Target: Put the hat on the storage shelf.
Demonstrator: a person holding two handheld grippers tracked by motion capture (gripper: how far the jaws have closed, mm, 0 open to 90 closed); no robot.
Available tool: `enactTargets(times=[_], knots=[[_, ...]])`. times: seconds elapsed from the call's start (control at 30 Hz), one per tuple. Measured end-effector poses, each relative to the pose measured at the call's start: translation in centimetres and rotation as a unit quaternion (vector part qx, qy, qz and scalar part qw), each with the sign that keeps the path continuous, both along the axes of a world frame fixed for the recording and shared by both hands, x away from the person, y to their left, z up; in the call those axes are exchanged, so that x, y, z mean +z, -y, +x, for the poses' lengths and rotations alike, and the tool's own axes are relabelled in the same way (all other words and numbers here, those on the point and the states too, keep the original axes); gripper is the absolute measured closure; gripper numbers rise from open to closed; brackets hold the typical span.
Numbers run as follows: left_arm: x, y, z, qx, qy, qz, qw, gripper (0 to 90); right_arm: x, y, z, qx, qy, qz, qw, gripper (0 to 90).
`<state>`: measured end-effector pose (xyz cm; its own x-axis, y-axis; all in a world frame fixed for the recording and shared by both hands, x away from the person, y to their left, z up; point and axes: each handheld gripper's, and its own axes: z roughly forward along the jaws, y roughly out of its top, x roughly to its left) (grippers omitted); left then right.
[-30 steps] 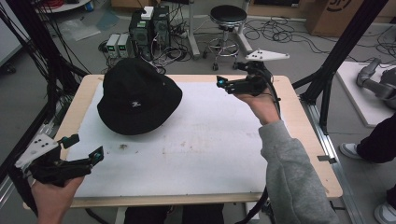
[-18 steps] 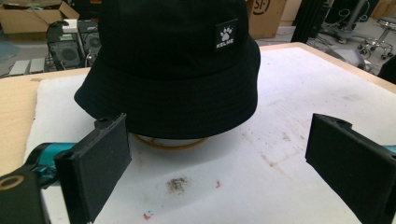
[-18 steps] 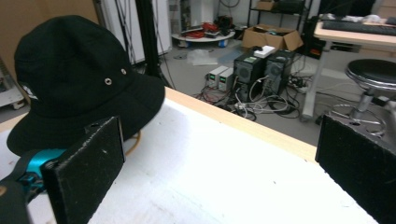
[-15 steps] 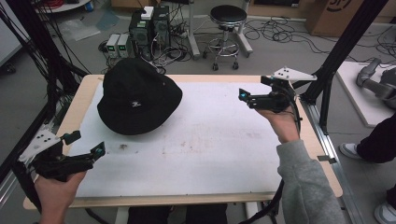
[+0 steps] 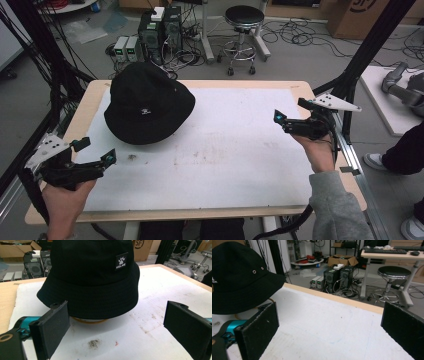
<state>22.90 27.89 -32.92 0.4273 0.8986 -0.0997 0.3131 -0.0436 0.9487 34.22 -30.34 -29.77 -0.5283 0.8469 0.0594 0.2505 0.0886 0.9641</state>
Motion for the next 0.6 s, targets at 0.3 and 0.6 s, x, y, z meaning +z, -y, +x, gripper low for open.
enactTargets(times=[0.3, 0.6], knots=[[0.0, -0.3, 0.0, 0.009, 0.001, -0.005, 0.9999, 7.2, -1.4, 1.4, -2.0, -0.016, 0.007, 0.019, 0.9997, 1.0], [0.2, -0.6, -0.1, 0.013, 0.004, -0.008, 0.9999, 7.2, -2.6, 2.4, -4.0, -0.025, 0.011, 0.032, 0.9991, 1.0]])
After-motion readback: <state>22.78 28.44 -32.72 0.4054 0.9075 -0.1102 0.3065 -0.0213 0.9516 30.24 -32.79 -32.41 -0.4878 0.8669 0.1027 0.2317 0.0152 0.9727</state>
